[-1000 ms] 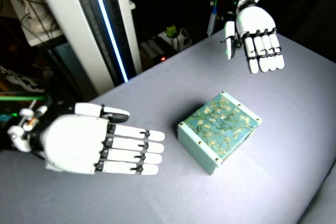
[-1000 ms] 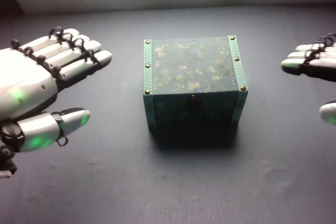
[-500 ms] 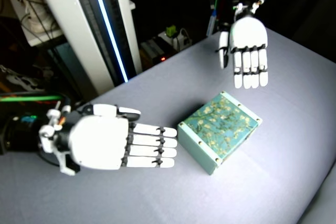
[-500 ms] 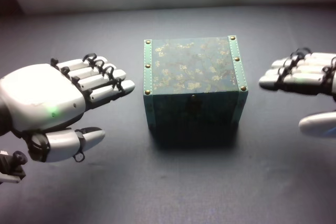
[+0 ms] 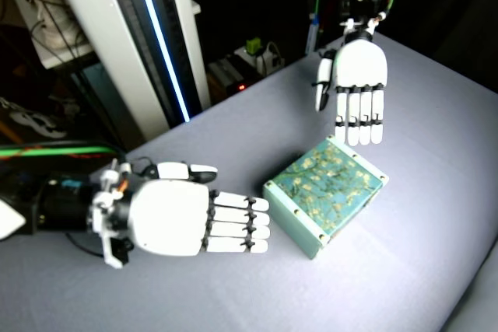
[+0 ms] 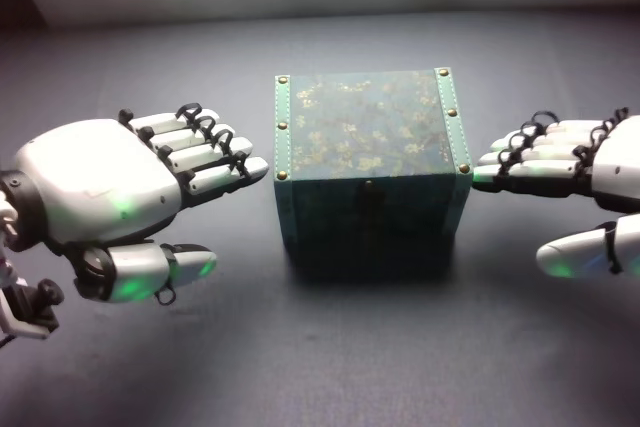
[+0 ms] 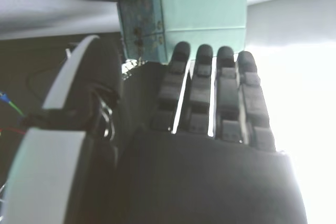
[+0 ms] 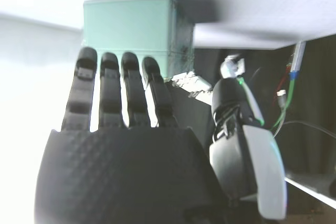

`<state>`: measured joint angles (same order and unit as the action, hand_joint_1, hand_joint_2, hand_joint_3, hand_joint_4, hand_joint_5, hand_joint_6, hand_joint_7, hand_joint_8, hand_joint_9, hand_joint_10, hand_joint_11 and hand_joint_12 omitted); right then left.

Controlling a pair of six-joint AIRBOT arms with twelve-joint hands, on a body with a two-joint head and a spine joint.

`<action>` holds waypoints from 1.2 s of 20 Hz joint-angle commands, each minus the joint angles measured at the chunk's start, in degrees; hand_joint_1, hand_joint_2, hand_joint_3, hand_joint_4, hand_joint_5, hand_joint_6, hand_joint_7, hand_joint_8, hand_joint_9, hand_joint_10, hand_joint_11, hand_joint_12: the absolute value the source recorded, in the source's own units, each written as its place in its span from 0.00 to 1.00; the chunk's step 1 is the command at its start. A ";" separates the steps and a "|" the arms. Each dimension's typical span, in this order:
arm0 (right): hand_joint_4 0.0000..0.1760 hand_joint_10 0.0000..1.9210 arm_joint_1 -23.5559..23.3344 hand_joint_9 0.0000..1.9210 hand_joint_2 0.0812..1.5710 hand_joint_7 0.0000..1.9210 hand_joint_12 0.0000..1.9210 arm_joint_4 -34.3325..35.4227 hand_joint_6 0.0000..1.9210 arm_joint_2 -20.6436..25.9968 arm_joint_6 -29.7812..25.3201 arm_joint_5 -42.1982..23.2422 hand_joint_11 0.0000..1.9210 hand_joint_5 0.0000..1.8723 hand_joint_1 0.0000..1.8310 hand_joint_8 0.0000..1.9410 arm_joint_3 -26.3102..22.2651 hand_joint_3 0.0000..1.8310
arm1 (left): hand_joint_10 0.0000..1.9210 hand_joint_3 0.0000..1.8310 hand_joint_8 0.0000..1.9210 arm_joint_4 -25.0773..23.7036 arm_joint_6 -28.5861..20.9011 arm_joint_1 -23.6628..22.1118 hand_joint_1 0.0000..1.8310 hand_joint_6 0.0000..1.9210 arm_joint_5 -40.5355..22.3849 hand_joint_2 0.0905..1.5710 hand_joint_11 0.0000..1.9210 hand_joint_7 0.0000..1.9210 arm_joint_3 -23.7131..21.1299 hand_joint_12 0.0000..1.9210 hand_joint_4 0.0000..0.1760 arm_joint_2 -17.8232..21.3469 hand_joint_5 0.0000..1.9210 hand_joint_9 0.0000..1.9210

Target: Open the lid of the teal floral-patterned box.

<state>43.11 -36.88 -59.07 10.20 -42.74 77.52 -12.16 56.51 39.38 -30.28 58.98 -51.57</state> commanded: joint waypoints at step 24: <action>0.00 0.00 -2.24 0.02 0.86 0.04 0.04 13.17 0.00 -1.39 -0.47 -15.42 0.00 0.06 0.00 0.00 0.38 0.00 | 0.00 0.00 0.00 5.55 -3.69 -0.95 0.00 0.00 -20.65 0.98 0.01 0.00 0.07 0.01 0.00 -1.78 0.00 0.00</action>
<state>42.04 -25.19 -59.75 10.31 -47.33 78.41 -5.50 53.08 38.87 -40.16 59.40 -52.64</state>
